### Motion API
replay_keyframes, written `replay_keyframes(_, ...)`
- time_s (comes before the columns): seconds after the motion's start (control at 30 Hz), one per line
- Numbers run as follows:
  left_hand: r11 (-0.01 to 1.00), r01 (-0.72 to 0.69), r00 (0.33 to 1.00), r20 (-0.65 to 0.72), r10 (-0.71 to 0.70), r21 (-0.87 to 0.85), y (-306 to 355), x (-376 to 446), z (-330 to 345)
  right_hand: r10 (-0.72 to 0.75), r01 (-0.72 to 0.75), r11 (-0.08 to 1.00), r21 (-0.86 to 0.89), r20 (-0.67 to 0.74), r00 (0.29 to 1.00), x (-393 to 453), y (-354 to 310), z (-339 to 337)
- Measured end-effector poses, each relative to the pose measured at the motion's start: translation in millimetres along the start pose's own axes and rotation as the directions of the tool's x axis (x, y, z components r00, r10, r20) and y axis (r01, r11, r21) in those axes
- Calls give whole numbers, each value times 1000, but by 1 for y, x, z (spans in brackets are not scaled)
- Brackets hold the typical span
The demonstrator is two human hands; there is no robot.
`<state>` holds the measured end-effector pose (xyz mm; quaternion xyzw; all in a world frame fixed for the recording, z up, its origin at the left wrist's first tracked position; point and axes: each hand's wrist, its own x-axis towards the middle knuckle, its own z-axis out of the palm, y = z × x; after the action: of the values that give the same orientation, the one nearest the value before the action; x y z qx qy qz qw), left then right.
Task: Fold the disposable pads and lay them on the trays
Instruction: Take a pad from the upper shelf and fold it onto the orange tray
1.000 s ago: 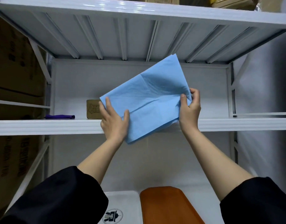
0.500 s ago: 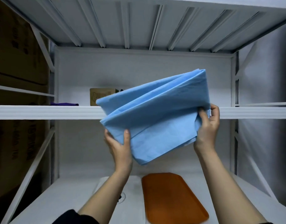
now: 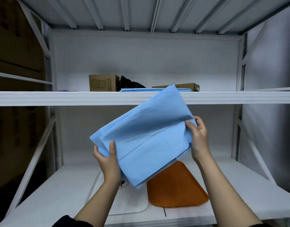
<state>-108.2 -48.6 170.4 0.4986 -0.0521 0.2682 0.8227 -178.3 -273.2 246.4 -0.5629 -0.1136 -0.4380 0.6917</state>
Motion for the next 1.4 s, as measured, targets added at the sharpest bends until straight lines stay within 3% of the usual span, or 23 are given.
replay_keyframes(0.17,955,297,955,15,-298,22,-15,17,-17,107,-116,974,-195,-59,993,-6,53,-3)
replay_keyframes(0.23,910,414,907,73,-415,34,-20,27,-23,145,-166,956,-241,-100,984,-6,74,-4)
replay_keyframes(0.33,765,638,723,272,-635,88,-33,48,-36,212,-252,925,-283,-164,963,-3,104,-4)
replay_keyframes(0.4,682,718,602,370,-707,135,-47,62,-45,252,-308,900,-308,-208,945,1,127,-4)
replay_keyframes(0.47,634,743,523,407,-749,213,-60,72,-52,292,-365,878,-311,-256,921,4,147,-5)
replay_keyframes(0.6,536,686,418,337,-844,492,-93,96,-64,383,-487,839,-245,-370,846,11,192,-4)
replay_keyframes(0.67,508,628,449,260,-855,590,-108,108,-66,420,-538,818,-203,-427,801,13,213,-1)
replay_keyframes(0.87,564,457,724,81,-685,688,-140,138,-65,519,-658,730,-187,-476,711,11,276,5)
replay_keyframes(0.97,566,377,820,20,-572,734,-160,158,-73,563,-696,683,-221,-448,695,8,301,5)
replay_keyframes(1.17,379,220,894,-30,-447,899,-190,192,-98,668,-747,525,-409,-346,659,-2,347,12)
replay_keyframes(1.4,253,179,911,-62,-409,951,-214,216,-131,683,-662,484,-573,-226,695,-16,376,42)
